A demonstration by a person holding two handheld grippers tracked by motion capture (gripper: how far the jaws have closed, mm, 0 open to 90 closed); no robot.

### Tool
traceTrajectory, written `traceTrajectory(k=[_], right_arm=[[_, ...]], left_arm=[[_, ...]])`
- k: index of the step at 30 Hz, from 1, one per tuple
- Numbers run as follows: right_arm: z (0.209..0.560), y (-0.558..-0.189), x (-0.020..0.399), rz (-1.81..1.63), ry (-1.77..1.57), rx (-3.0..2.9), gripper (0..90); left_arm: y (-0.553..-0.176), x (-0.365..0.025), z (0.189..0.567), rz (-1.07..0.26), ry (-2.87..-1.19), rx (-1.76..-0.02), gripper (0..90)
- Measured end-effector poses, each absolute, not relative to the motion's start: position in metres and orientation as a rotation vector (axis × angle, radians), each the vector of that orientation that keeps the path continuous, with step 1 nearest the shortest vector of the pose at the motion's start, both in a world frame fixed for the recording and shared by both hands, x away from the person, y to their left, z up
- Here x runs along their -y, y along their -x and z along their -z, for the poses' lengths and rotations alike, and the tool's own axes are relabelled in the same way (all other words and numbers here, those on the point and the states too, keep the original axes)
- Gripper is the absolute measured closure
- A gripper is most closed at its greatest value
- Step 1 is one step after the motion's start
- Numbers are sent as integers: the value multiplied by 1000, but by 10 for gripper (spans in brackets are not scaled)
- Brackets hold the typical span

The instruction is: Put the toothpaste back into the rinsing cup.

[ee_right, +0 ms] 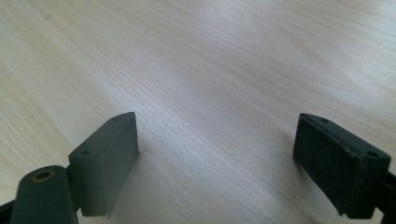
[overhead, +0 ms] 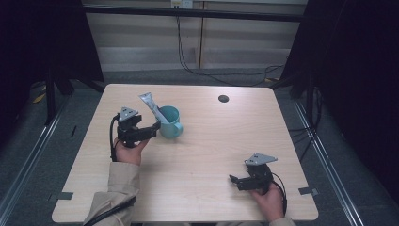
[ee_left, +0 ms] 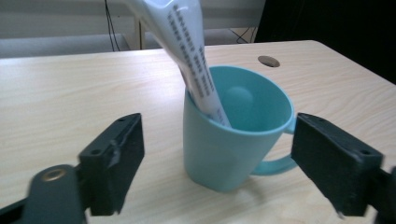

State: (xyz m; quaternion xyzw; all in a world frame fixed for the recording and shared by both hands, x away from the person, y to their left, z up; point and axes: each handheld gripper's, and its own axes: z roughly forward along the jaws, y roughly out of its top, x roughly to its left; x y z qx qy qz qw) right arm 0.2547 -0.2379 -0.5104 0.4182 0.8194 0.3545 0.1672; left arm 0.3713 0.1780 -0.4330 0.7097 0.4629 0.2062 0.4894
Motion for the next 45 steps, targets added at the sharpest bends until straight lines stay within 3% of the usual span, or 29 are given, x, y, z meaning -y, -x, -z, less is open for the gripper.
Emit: traceTrajectory(k=[20, 45], right_arm=[[510, -255, 238, -1009, -1191, -2332, 135], [510, -255, 238, -1009, -1190, -2332, 135]], left_arm=[[-335, -191, 474, -511, -1916, -1076, 159], [-320, -185, 500, -483, -2136, -1018, 158]])
